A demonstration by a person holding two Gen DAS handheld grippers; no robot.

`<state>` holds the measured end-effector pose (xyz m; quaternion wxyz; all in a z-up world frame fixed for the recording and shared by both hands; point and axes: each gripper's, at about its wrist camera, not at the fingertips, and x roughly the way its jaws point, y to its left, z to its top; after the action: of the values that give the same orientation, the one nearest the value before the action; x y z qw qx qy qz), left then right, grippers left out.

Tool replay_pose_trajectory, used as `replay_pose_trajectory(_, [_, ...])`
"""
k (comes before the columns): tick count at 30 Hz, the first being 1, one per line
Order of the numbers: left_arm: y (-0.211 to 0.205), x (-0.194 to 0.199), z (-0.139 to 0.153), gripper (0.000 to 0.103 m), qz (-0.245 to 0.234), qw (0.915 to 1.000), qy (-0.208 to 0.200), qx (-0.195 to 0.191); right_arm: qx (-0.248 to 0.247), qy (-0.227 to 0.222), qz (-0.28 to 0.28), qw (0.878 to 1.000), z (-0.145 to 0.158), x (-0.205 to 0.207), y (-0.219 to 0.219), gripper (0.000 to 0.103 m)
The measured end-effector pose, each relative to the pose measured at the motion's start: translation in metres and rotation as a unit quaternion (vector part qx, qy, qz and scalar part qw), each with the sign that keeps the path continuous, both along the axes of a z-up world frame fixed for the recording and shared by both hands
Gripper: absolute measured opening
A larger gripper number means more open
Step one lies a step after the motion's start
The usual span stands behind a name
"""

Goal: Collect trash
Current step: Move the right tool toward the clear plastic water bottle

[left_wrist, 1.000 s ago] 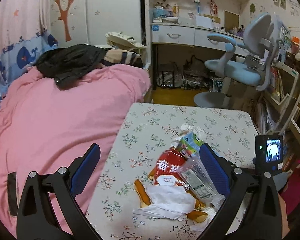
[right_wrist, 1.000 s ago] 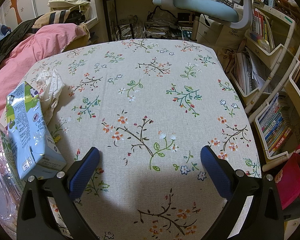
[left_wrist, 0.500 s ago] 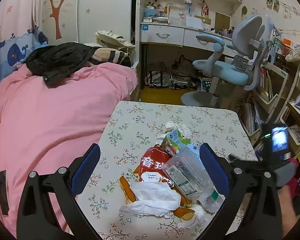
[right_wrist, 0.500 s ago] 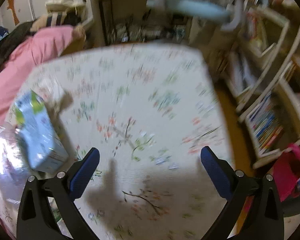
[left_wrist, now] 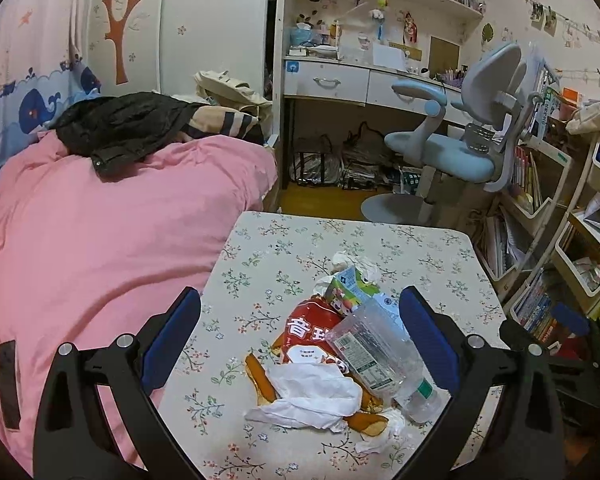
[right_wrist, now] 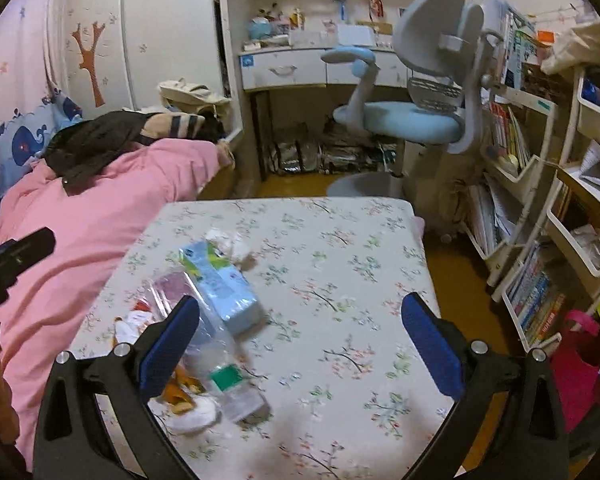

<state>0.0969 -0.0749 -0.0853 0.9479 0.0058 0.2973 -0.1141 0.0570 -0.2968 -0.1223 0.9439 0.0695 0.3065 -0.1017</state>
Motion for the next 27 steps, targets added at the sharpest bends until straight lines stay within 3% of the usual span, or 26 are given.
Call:
replay_pose_trajectory(9, [0.004,0.007,0.002,0.096,0.012,0.9999,0.0,0.002,-0.013,-0.052,0.023,0.998,0.015,-0.011,0.018,0.097])
replay_pose_trajectory(19, [0.01,0.004,0.001,0.096,0.027,0.9996,-0.008,0.006,-0.025,-0.025,-0.002,0.999,0.006,-0.003,0.013,0.097])
replay_pose_trajectory(27, [0.013,0.006,0.002,0.096,0.033,0.9994,-0.009,0.01,-0.017,-0.032,0.0,0.999,0.009,-0.004,0.014,0.097])
